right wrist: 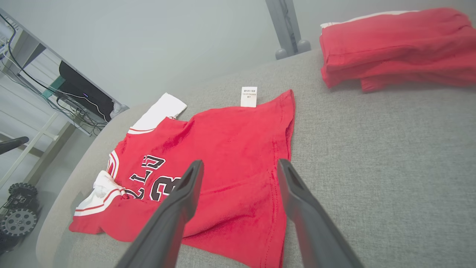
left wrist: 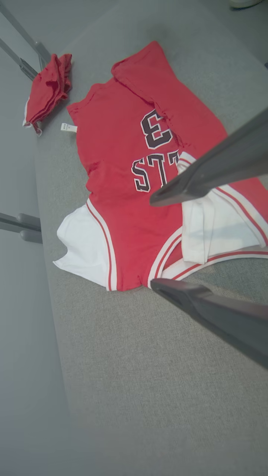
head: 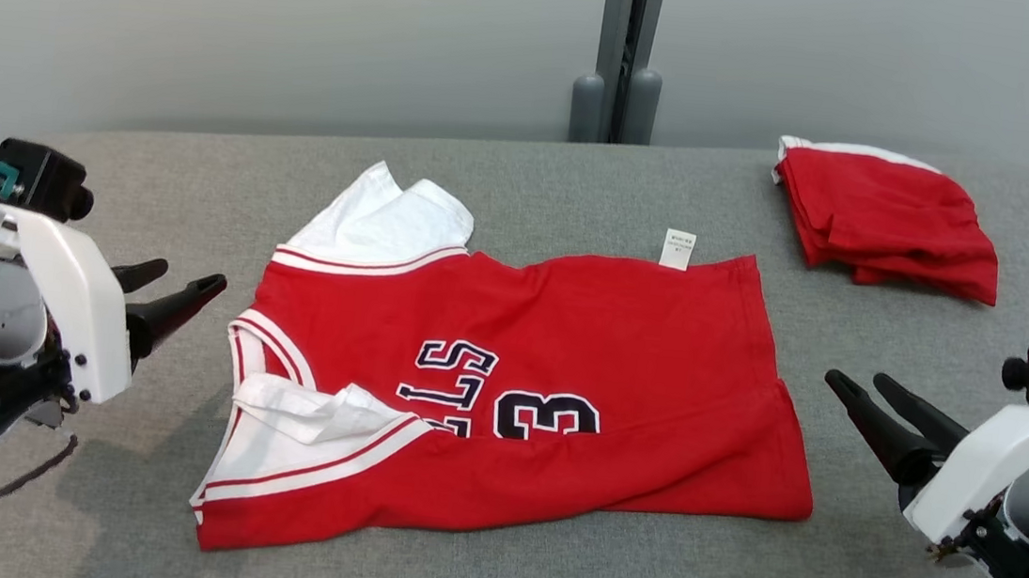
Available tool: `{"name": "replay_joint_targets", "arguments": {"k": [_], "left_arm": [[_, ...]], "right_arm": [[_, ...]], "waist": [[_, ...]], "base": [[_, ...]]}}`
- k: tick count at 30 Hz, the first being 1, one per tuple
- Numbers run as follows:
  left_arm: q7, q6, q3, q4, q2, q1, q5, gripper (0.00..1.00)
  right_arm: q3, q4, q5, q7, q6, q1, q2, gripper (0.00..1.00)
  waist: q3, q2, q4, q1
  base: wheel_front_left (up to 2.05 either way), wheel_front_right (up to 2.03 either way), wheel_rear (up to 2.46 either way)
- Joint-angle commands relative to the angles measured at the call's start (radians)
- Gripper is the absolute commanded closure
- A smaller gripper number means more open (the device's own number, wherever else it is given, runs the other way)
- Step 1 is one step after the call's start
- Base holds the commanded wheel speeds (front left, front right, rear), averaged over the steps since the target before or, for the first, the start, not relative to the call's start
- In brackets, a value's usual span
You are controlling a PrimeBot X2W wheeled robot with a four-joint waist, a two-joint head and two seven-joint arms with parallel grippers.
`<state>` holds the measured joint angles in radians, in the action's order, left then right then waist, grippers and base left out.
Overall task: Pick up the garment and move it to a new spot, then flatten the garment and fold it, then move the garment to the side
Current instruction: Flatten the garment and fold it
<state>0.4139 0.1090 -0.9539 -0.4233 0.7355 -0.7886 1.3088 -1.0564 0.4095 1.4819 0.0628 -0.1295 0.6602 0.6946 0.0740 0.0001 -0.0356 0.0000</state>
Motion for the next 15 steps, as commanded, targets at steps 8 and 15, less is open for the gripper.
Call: {"name": "replay_joint_targets", "arguments": {"k": [8,15], "left_arm": [[-0.309,-0.117,0.022,0.120,0.040,0.211,-0.092,0.00],[-0.554,-0.314,0.062,0.228,0.018,0.373,-0.135,0.00]], "right_arm": [[0.059,0.016,-0.100,0.192,-0.002,-0.135,-0.015,0.00],[0.325,0.026,-0.309,0.202,-0.002,-0.273,-0.095,0.00]], "waist": [[-0.103,-0.0001,0.029,0.0000],[-0.118,-0.0001,0.034,0.0000]], "base": [[0.00,0.00,0.00],[0.00,0.00,0.00]]}}
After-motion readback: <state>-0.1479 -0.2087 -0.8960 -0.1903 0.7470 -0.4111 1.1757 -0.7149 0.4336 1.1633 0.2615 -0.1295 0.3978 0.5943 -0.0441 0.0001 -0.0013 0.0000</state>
